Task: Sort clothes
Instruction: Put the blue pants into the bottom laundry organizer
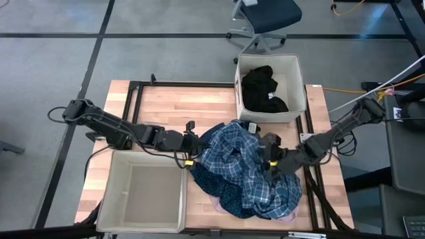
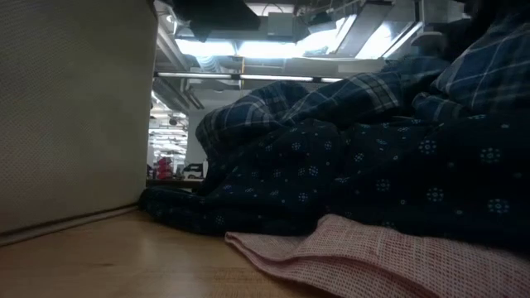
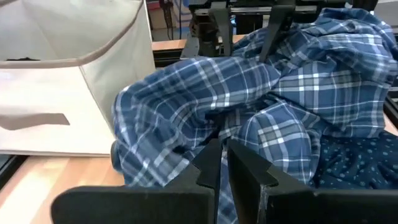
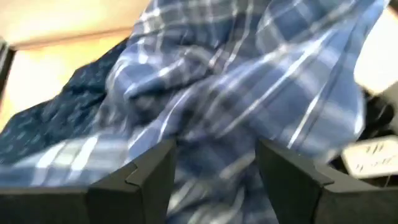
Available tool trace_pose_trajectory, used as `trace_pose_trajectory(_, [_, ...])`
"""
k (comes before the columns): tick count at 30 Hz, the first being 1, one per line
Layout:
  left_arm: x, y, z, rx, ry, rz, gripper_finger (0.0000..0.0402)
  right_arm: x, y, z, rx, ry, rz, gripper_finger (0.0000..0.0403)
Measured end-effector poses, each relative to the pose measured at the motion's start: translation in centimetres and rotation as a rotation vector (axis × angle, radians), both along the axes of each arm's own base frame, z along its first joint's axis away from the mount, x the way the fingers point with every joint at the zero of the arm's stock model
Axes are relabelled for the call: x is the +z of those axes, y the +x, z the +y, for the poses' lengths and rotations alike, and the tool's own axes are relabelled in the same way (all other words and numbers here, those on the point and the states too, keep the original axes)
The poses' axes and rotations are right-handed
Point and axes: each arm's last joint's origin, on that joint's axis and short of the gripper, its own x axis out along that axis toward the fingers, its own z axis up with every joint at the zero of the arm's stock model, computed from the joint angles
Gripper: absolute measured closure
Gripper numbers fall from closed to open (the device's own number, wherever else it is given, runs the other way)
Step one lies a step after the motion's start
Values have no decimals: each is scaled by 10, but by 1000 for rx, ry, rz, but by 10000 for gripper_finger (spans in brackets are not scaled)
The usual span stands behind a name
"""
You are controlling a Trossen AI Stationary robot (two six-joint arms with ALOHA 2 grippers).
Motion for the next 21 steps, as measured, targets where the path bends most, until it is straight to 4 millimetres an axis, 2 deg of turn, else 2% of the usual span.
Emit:
trace_pose_trajectory(4, [0,0,0,1,0,0,382,-3,17,-6,57,14,1,182])
trace_pose_trajectory(8, [0,0,0,-1,0,0,382,-8,37,4,219,46,-45,182])
trace_pose_trajectory(12, [0,0,0,-1,0,0,382,-22,53,12,272,0,-55,182])
trace_pose_trajectory(21, [0,0,0,0,0,0,382,-65,72,8,125,-183,76,182])
